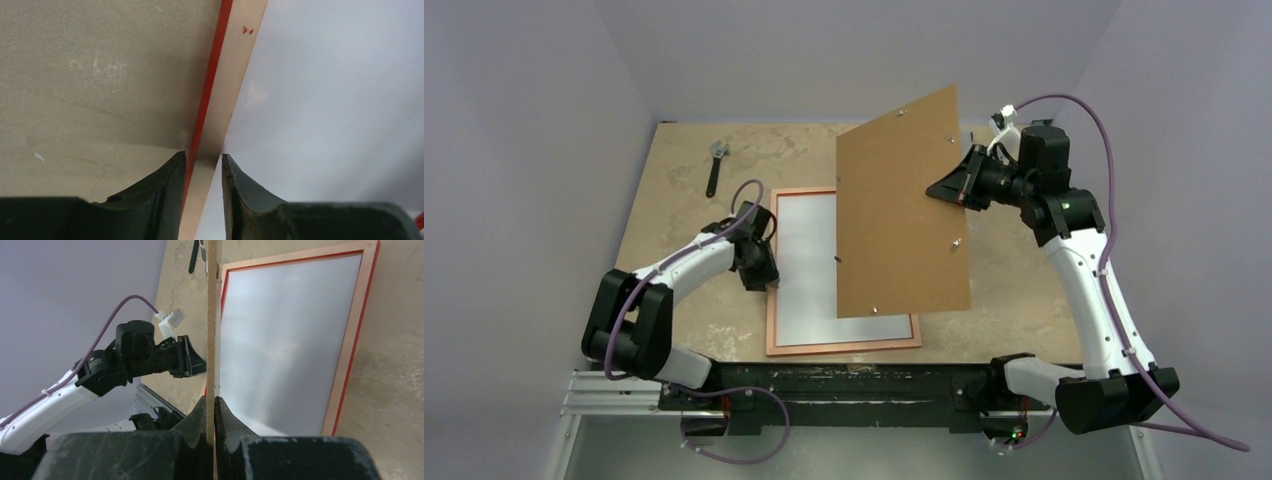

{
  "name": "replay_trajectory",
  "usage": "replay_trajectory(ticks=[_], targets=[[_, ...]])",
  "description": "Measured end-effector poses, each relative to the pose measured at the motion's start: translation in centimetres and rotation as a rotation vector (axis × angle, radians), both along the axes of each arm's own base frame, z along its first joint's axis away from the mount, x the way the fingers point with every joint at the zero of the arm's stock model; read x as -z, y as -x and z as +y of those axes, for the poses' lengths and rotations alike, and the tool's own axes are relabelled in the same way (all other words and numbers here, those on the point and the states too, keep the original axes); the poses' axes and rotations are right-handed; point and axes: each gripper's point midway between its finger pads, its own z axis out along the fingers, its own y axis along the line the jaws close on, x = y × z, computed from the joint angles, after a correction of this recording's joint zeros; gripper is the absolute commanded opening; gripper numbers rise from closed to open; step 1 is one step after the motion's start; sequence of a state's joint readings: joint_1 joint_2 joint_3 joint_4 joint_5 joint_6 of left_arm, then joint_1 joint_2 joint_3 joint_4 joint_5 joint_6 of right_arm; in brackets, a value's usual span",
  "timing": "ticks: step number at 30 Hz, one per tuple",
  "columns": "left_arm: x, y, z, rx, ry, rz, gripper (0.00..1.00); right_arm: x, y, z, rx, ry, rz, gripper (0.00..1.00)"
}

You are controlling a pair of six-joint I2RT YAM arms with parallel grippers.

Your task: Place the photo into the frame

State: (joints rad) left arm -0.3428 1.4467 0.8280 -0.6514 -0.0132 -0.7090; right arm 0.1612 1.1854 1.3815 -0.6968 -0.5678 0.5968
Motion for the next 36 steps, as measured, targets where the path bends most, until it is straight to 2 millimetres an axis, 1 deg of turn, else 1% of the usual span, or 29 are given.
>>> replay_trajectory(ticks=[1, 4, 7, 10, 13, 16, 19, 23, 29, 33, 36], targets=[[0.2, -0.1, -0.1, 0.006, 0.002, 0.002, 0.21, 0.0, 0.0, 0.0, -0.001, -0.004, 0.000, 0.00], [0.8, -0.3, -0.5, 0.037, 0.002, 0.007, 0.16, -0.2, -0.1, 0.0, -0.001, -0.011, -0.006, 0.00], [0.8, -0.5, -1.0, 0.074, -0.008, 0.006, 0.11, -0.4, -0.2, -0.1, 0.000, -0.017, -0.011, 0.00], [0.8, -1.1, -2.4, 0.117, -0.014, -0.002, 0.07, -0.4, -0.3, -0.3, 0.004, -0.021, -0.011, 0.00], [0.8, -1.4, -4.1, 0.169, -0.021, -0.018, 0.00, -0.4, -0.5, -0.6, 0.012, -0.021, -0.011, 0.00], [0.7, -1.5, -5.5, 0.205, -0.031, -0.032, 0.00, -0.4, -0.6, -0.8, 0.020, -0.021, -0.012, 0.00], [0.7, -1.5, -6.3, 0.231, -0.043, -0.046, 0.00, -0.3, -0.7, -1.0, 0.025, -0.021, -0.010, 0.00], [0.8, -1.4, -6.5, 0.234, -0.048, -0.062, 0.00, -0.1, -0.8, -1.1, 0.030, -0.023, -0.003, 0.00], [0.8, -1.1, -6.6, 0.218, -0.010, -0.126, 0.00, 0.7, -1.0, -1.2, 0.029, -0.038, 0.020, 0.00], [0.7, -0.7, -7.6, 0.232, 0.014, -0.137, 0.00, 1.2, -0.9, -1.2, 0.030, -0.045, 0.036, 0.00], [0.7, 0.0, -8.6, 0.261, 0.027, -0.131, 0.00, 1.2, -1.1, -1.4, 0.035, -0.049, 0.038, 0.00]])
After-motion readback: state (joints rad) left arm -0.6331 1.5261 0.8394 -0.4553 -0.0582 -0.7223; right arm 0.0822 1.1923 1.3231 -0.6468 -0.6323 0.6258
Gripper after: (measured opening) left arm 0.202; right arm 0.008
